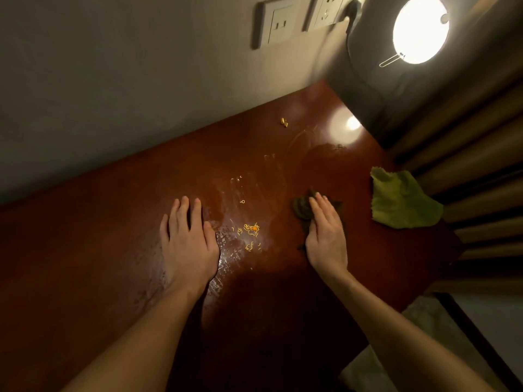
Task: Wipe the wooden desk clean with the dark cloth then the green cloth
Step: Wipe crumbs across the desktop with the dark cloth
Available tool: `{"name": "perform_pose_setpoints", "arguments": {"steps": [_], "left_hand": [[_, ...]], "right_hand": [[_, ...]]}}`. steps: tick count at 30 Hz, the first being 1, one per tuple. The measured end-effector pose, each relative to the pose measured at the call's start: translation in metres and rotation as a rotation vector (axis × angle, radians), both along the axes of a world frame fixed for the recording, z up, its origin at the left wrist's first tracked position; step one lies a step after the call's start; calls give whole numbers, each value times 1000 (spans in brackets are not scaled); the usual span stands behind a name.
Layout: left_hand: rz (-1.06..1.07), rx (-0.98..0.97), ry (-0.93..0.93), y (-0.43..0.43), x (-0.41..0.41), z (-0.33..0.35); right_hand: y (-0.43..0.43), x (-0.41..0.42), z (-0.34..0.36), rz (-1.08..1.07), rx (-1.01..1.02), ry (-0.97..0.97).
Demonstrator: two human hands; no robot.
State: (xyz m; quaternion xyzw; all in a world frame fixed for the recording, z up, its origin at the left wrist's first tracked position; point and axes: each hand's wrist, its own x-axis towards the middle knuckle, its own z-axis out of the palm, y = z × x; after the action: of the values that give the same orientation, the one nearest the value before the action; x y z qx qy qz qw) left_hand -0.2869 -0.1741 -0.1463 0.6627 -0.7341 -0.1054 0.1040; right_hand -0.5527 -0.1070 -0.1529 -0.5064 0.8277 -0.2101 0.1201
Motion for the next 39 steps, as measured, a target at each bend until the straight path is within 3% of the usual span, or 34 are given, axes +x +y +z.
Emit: {"name": "perform_pose_setpoints", "arguments": {"steps": [6,11,20,25,30,32,35,39], "left_hand": [[-4,-1,-8,-1,-1,-5],[-7,-15,-22,0,0,-8],[-5,-31,-41,0,0,-8],[-8,-27,-50,-1,0,-8],[-9,-2,-43,-1,0,-6],[-9,8,-29,-1,0,-4],[-3,12,-18,-1,0,-3],[-7,12,-23,0,0,-5]], "right_hand": [[-61,-23,2,-463,-7,21],[-132,-66,5,-535,-73,-50],[-175,-101,4,-25,-48,-112],[-143,-83,0,340,-37,-28],[-76,-40,4,506,-27,-18],[-39,-17,4,461,-48,-25],[-6,8,2,177,-28,-40],[-27,6,0,-129,-19,-21]]}}
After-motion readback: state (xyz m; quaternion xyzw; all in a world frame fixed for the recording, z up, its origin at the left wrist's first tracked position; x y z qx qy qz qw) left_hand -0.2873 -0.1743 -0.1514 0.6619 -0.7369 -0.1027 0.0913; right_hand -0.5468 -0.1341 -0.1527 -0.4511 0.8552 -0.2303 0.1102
